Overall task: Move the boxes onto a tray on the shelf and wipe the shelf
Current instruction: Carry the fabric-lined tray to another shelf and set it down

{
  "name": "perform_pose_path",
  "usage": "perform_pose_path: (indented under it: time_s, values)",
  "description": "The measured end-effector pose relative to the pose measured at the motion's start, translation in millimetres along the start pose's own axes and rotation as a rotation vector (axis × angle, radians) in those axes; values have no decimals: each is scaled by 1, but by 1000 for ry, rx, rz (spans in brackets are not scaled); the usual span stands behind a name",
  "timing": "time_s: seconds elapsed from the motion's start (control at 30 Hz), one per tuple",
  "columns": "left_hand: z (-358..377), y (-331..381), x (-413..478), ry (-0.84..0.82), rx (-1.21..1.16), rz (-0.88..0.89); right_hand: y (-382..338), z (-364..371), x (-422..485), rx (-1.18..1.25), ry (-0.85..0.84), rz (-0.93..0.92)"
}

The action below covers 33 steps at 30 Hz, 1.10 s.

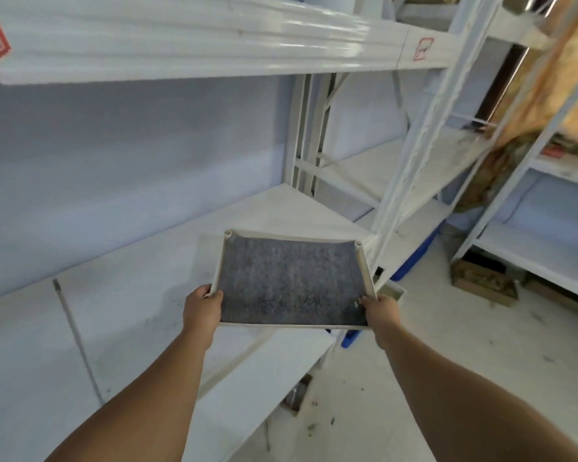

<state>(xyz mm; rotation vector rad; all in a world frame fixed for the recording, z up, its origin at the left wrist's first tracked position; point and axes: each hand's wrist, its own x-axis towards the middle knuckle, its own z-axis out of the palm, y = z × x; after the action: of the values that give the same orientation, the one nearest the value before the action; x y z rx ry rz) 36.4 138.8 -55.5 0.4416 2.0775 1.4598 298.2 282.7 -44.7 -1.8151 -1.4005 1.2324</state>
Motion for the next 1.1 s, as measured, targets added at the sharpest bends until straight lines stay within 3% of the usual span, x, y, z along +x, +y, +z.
perform_pose_path:
  time_s: [0.53, 1.1]
  values:
    - [141, 35, -53, -148, 200, 120, 69, -136, 24, 183, 160, 98]
    - [355, 70, -176, -319, 400, 166, 157, -348, 90, 309, 356, 224]
